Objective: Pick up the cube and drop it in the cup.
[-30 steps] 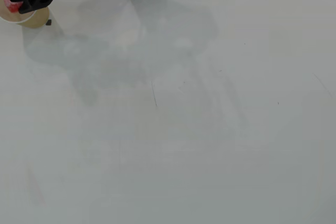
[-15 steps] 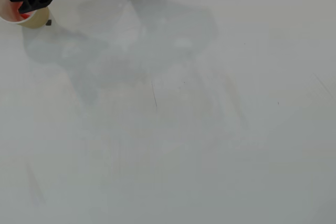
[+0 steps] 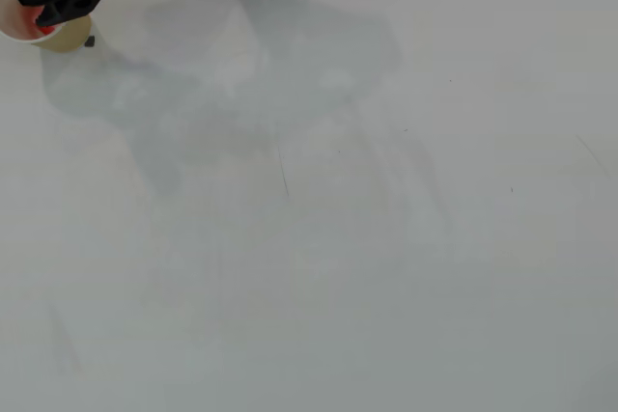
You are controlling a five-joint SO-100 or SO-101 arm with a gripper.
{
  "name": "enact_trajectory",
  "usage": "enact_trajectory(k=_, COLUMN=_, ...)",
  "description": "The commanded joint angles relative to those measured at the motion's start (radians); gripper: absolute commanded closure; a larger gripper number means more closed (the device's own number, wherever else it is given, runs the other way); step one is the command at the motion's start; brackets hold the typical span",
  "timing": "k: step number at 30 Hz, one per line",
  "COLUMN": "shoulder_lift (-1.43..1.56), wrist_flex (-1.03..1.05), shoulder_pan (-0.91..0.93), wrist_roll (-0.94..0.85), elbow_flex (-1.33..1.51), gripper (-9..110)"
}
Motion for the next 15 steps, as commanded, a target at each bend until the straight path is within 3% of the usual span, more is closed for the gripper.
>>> enact_trajectory(k=1, shoulder_lift=0.009, wrist_flex=-0.025, shoulder_pan=-0.005, wrist_roll=0.006, elbow_flex=-0.155, gripper=62)
enact_trajectory(k=15, shoulder_lift=0.071, wrist_flex=-0.037, shoulder_pan=-0.067, wrist_roll=0.002, elbow_flex=-0.14, gripper=99)
